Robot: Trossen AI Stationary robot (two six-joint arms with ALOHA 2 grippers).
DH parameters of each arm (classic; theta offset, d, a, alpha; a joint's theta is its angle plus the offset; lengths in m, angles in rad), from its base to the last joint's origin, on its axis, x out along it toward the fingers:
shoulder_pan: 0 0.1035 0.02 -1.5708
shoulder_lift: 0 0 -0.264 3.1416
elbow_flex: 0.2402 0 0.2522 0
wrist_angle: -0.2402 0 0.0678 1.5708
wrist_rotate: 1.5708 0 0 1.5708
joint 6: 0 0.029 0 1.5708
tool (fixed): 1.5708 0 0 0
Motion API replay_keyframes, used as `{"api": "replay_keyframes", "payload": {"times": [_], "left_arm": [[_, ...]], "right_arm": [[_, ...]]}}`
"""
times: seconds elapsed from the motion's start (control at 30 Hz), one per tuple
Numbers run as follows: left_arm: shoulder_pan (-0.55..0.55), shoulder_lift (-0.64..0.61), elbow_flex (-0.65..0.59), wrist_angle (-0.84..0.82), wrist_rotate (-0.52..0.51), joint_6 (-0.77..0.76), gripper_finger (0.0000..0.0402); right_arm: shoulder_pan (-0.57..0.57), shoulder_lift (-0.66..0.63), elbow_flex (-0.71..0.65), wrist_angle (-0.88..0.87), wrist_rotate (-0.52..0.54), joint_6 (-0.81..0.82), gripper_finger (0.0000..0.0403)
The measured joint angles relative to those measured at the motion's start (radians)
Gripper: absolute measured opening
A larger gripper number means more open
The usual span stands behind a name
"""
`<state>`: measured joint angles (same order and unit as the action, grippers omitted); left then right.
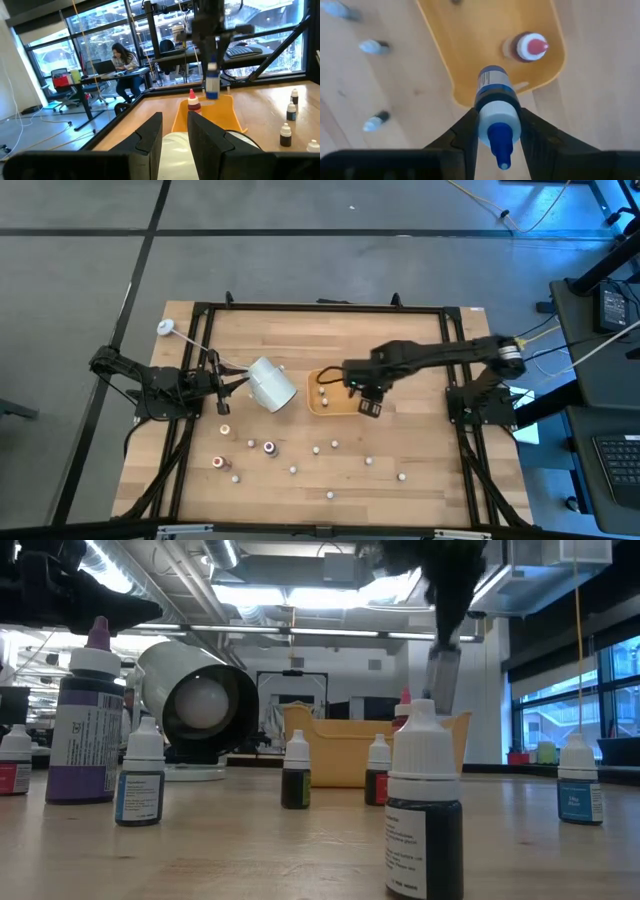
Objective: Pick & Place food coloring
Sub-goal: Put the large blue food coloring bottle into the yellow bin
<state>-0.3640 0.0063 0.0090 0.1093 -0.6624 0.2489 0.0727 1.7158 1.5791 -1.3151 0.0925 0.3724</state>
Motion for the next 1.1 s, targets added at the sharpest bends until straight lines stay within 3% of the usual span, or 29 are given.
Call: {"api": "replay_keyframes", "payload": {"times": [0.4,0.8,1.1], "left_arm": [[0.0,0.0,0.0,0.0,0.0,0.0,0.0088],[0.0,0.0,0.0,0.0,0.0,0.0,0.0088],[0.0,0.0,0.0,0.0,0.0,0.0,0.0088]], "right_arm": [[-0.031,0.173,0.0,0.077,0.007,-0.136,0.0122],[-0.031,0.201,0.0,0.112,0.045,-0.184,0.0123],[-0.031,0.201,0.0,0.106,0.048,-0.196,0.0164]]}}
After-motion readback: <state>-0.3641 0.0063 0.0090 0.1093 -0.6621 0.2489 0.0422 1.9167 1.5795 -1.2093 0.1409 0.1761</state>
